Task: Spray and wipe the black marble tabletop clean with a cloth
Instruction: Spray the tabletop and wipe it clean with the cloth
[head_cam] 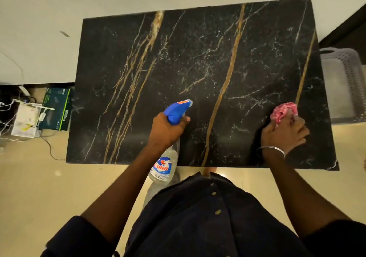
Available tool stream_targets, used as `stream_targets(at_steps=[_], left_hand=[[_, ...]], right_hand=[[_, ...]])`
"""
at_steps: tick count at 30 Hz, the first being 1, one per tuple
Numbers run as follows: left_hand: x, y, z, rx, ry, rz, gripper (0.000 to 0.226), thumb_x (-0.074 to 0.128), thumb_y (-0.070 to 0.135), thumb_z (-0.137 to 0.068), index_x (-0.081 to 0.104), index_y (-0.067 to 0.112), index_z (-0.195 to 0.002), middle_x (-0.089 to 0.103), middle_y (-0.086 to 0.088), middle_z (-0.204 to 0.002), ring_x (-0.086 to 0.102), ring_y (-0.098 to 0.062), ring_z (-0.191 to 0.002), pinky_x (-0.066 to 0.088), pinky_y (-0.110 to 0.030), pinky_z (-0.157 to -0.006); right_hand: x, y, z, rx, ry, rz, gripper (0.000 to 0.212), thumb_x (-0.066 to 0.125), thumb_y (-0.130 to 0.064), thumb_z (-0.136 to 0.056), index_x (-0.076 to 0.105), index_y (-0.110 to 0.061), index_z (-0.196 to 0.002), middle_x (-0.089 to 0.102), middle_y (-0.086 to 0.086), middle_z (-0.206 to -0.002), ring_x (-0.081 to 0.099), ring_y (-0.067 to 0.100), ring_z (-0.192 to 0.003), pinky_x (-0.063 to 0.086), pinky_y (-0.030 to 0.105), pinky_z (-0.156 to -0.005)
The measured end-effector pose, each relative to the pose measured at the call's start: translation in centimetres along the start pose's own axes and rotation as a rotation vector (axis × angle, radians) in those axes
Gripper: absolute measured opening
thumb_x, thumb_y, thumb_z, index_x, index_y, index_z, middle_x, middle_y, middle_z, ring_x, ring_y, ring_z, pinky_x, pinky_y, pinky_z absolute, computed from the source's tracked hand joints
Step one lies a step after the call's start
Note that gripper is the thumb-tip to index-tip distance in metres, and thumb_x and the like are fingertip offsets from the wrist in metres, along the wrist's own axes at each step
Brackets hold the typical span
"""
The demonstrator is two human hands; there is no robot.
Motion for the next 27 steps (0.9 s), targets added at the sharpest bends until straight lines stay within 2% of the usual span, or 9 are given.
stream_targets(at_steps=[3,8,11,13,15,19,21,24,27], left_hand=[[-2.5,-0.2,-0.8,-0.01,0.051,0.038,0.02,0.068,0.022,-0.086,0.051,0.033,-0.084,0.059,0.0,-0.076,0.058,-0.012,-0.069,0.051,-0.022,-0.067],[-7.4,-0.8,-2.8,0.0,0.11,0.092,0.016,0.067,0.019,-0.086,0.053,0.025,-0.091,0.055,0.005,-0.071,0.054,-0.007,-0.063,0.048,-0.013,-0.062],[-10.6,-1.5,-4.5,0.02,0.13,0.113,0.015,0.067,0.019,-0.086,0.053,0.025,-0.087,0.055,0.001,-0.07,0.055,-0.011,-0.063,0.051,-0.023,-0.066],[-12.9,-2.5,-5.8,0.0,0.14,0.121,0.016,0.068,0.02,-0.085,0.054,0.028,-0.087,0.056,0.001,-0.07,0.055,-0.01,-0.063,0.052,-0.024,-0.067],[-14.9,-3.4,-6.8,-0.006,0.147,0.121,0.015,0.068,0.021,-0.085,0.055,0.026,-0.089,0.056,0.003,-0.069,0.055,-0.007,-0.062,0.051,-0.02,-0.065],[-19.2,-4.5,-8.0,0.02,0.191,0.135,0.023,0.067,0.016,-0.086,0.052,0.033,-0.083,0.055,0.004,-0.066,0.056,-0.003,-0.058,0.05,-0.012,-0.06],[-20.9,-5.3,-8.3,0.024,0.217,0.15,0.018,0.067,0.016,-0.086,0.055,0.029,-0.085,0.056,0.0,-0.067,0.056,-0.005,-0.059,0.05,-0.015,-0.061],[-23.1,-6.9,-8.7,0.01,0.239,0.162,0.011,0.067,0.017,-0.086,0.06,0.011,-0.093,0.06,-0.01,-0.072,0.057,-0.013,-0.062,0.051,-0.016,-0.059],[-24.5,-7.2,-8.6,0.017,0.278,0.208,0.015,0.068,0.016,-0.086,0.06,0.007,-0.095,0.06,-0.006,-0.071,0.057,-0.012,-0.062,0.048,-0.014,-0.06]], right_hand=[[1.3,-4.5,-1.0,-0.035,-0.033,0.022,0.06,0.054,-0.029,-0.088,0.035,-0.015,-0.144,0.034,0.019,-0.14,0.031,0.049,-0.125,0.027,0.062,-0.101],[2.8,-12.8,-1.9,-0.122,-0.018,0.01,0.058,0.057,-0.025,-0.085,0.039,-0.013,-0.139,0.036,0.016,-0.135,0.036,0.046,-0.12,0.033,0.059,-0.094],[4.3,-18.9,-1.5,-0.178,-0.031,-0.029,0.059,0.057,-0.025,-0.084,0.04,-0.015,-0.14,0.037,0.015,-0.136,0.036,0.045,-0.119,0.033,0.058,-0.094],[5.6,-24.2,-0.4,-0.253,-0.056,-0.025,0.06,0.057,-0.025,-0.086,0.038,-0.015,-0.142,0.037,0.016,-0.138,0.035,0.044,-0.121,0.031,0.058,-0.094],[6.9,-29.9,1.5,-0.35,-0.087,-0.018,0.062,0.057,-0.025,-0.086,0.036,-0.017,-0.143,0.037,0.016,-0.138,0.035,0.044,-0.122,0.031,0.057,-0.094],[9.2,-41.2,7.2,-0.618,-0.163,-0.042,0.063,0.059,-0.025,-0.083,0.037,-0.019,-0.141,0.039,0.013,-0.135,0.037,0.038,-0.118,0.034,0.051,-0.091],[10.4,-45.8,11.0,-0.765,-0.236,-0.049,0.063,0.057,-0.026,-0.084,0.035,-0.02,-0.142,0.038,0.012,-0.136,0.036,0.036,-0.12,0.035,0.049,-0.092],[11.8,-49.7,16.4,-0.945,-0.331,-0.025,0.062,0.061,-0.023,-0.083,0.039,-0.024,-0.14,0.042,0.007,-0.135,0.038,0.031,-0.119,0.038,0.047,-0.094],[11.5,-49.5,20.3,-1.117,-0.389,-0.029,0.062,0.067,-0.017,-0.074,0.048,-0.027,-0.133,0.045,0.004,-0.133,0.042,0.031,-0.115,0.039,0.045,-0.089]])
Point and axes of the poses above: each hand's wrist, its own z-axis away from the middle knuckle, its own x-axis out of the palm, y = z × x, the point moved 10 cm from there along -z, towards the middle knuckle
